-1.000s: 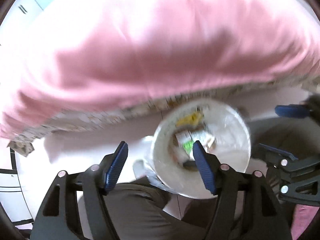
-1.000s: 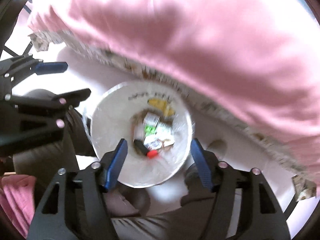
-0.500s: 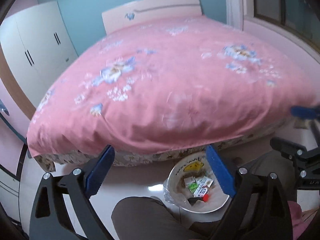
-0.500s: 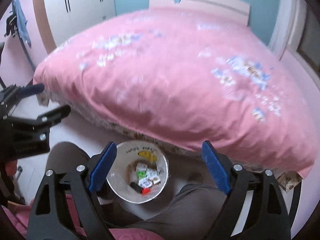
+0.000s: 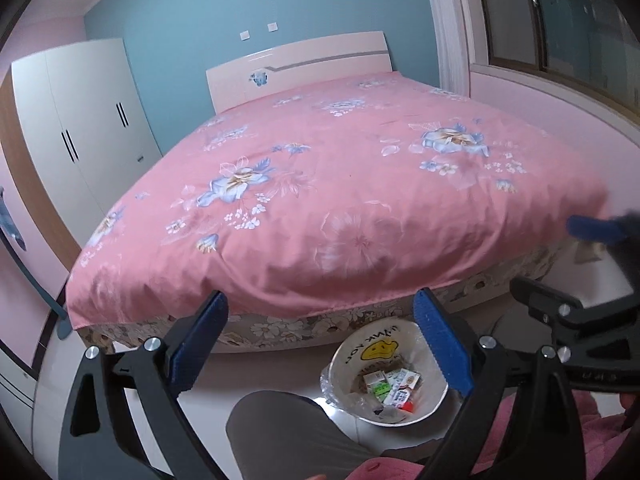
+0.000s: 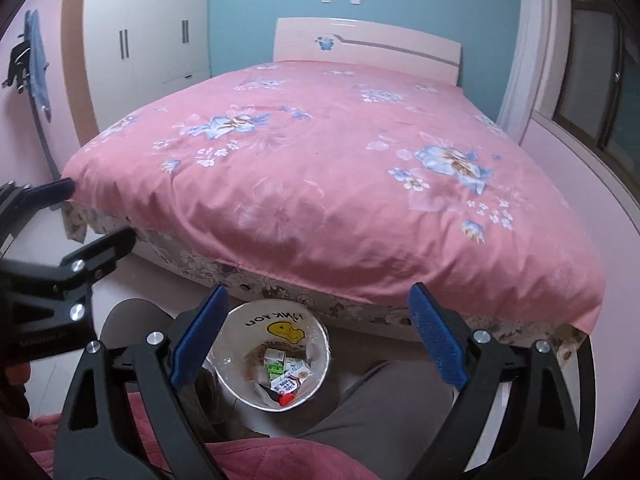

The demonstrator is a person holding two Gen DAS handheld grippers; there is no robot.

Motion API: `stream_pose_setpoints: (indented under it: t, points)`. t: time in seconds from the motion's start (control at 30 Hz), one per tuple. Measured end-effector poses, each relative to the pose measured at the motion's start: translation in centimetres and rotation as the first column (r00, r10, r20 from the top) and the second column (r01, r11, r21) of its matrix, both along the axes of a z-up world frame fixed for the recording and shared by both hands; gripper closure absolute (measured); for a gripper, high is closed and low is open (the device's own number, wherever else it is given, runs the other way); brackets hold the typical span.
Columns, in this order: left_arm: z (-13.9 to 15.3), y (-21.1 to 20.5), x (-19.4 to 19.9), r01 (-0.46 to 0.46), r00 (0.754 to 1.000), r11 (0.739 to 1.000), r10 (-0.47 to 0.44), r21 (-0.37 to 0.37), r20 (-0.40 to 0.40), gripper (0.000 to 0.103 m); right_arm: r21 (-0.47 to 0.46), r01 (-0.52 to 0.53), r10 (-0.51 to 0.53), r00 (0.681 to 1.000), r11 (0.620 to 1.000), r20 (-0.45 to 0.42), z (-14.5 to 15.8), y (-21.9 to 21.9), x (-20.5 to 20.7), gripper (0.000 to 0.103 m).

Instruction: Collect trash

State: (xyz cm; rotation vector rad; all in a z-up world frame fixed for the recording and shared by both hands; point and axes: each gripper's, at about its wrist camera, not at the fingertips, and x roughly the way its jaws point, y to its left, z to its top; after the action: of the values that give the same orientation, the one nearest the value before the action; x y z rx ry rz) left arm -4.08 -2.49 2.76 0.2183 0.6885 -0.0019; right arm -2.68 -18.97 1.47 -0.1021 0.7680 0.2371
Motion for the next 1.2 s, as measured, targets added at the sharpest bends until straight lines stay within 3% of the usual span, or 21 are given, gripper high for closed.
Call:
stream_pose_setpoints:
  t: [0.2, 0.47, 1.2]
  points:
    - [0.0, 0.0, -0.6, -0.003, 1.0, 1.0, 0.003, -0.03, -0.015, 0.008, 0.035, 0.049, -0.047, 0.998, 0.998, -0.05, -0.7, -0.6, -0.4, 0.013]
    - [-0.3, 0.5, -0.4, -0.016, 0.999, 0.997, 0.013, -0.073, -0.045, 0.008, 0.019, 0.076, -0.076, 0.997, 0.997, -0.007, 0.1, -0.7, -1.0, 0.013]
    - [0.0, 0.4, -0.5, -0.019, 0.999, 0.997, 0.016, -0.071, -0.038, 0.008, 0.01, 0.08, -0.08, 0.997, 0.997, 0.014, 0.8, -0.8, -1.0, 0.013]
